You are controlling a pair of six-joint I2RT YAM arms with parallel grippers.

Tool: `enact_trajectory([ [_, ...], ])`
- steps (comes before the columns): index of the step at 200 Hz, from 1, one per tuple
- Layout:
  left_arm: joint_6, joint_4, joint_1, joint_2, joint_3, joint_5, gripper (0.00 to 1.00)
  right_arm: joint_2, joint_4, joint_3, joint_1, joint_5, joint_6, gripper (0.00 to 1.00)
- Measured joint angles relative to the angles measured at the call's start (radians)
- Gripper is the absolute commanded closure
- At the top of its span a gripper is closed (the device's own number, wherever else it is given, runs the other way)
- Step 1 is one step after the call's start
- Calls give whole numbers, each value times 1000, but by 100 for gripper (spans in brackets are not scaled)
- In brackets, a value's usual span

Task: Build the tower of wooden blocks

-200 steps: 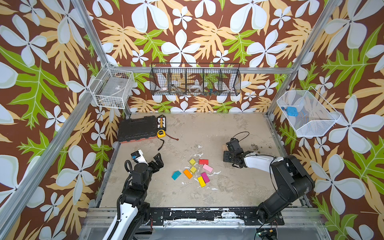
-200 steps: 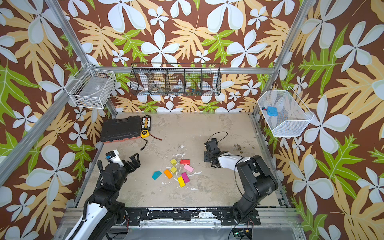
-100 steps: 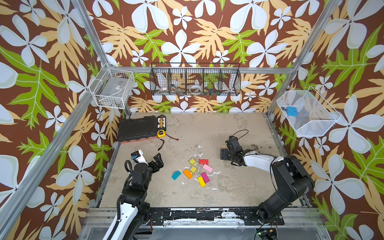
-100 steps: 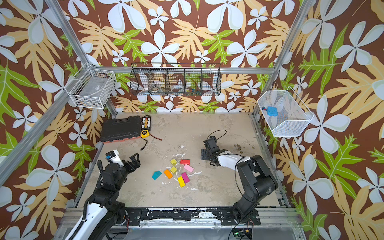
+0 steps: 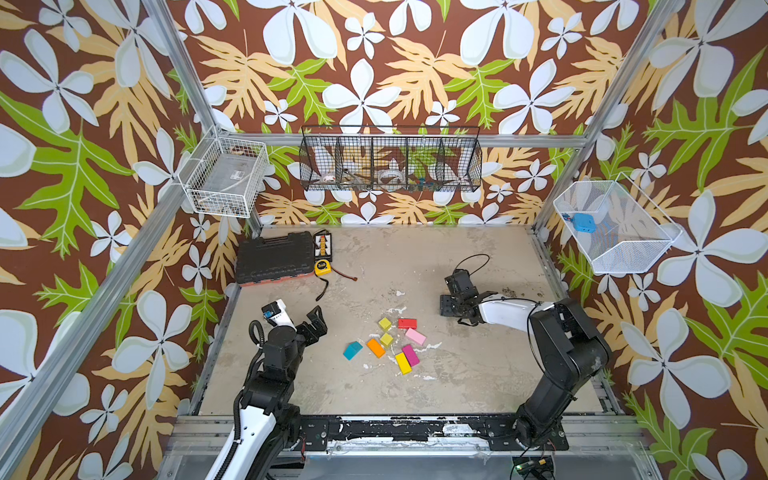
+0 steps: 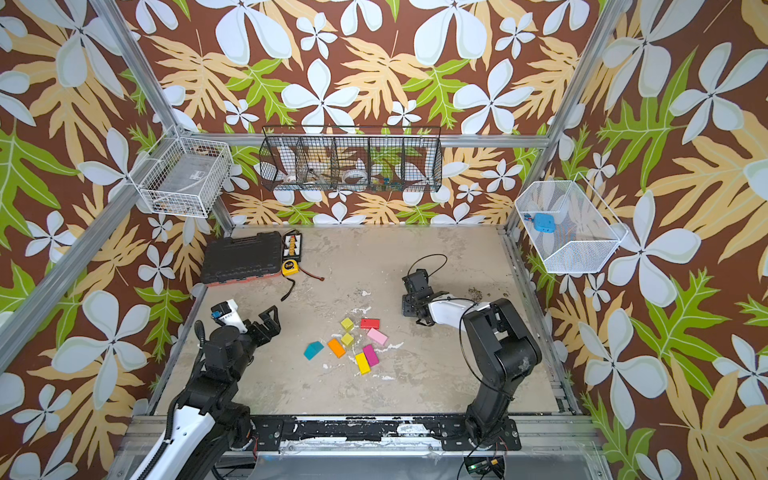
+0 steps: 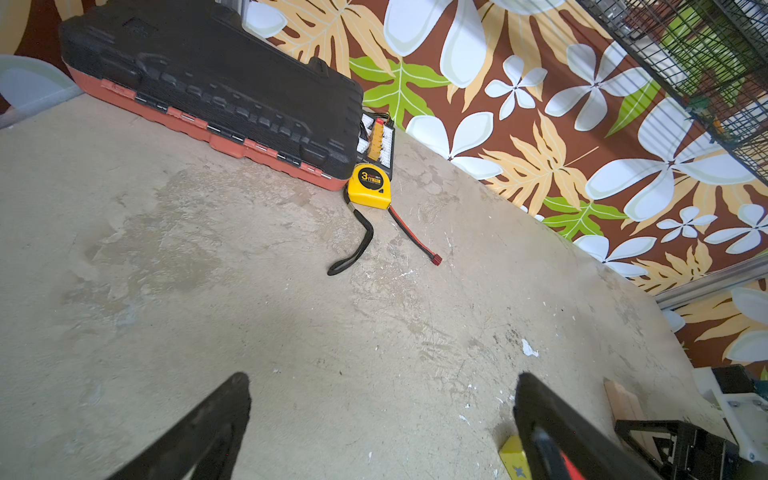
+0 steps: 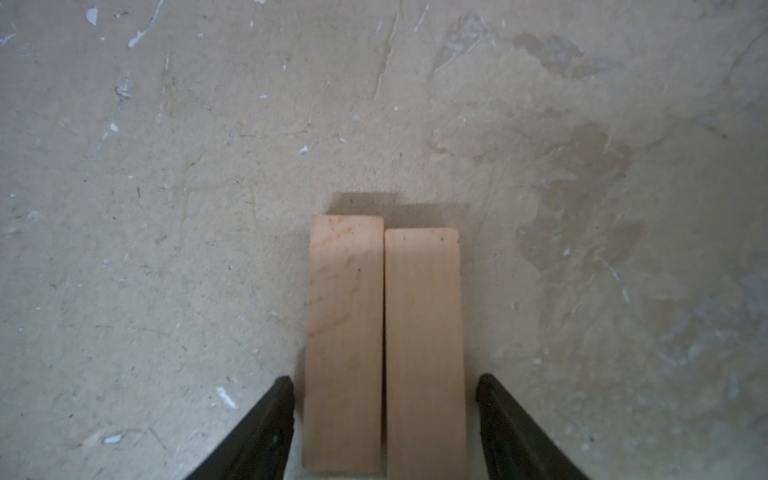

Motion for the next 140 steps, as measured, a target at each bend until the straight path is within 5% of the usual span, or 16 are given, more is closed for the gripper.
enact_trajectory([
  [140, 0, 0, 0, -1, 0, 0, 0, 35, 8, 32, 0, 15, 10, 41],
])
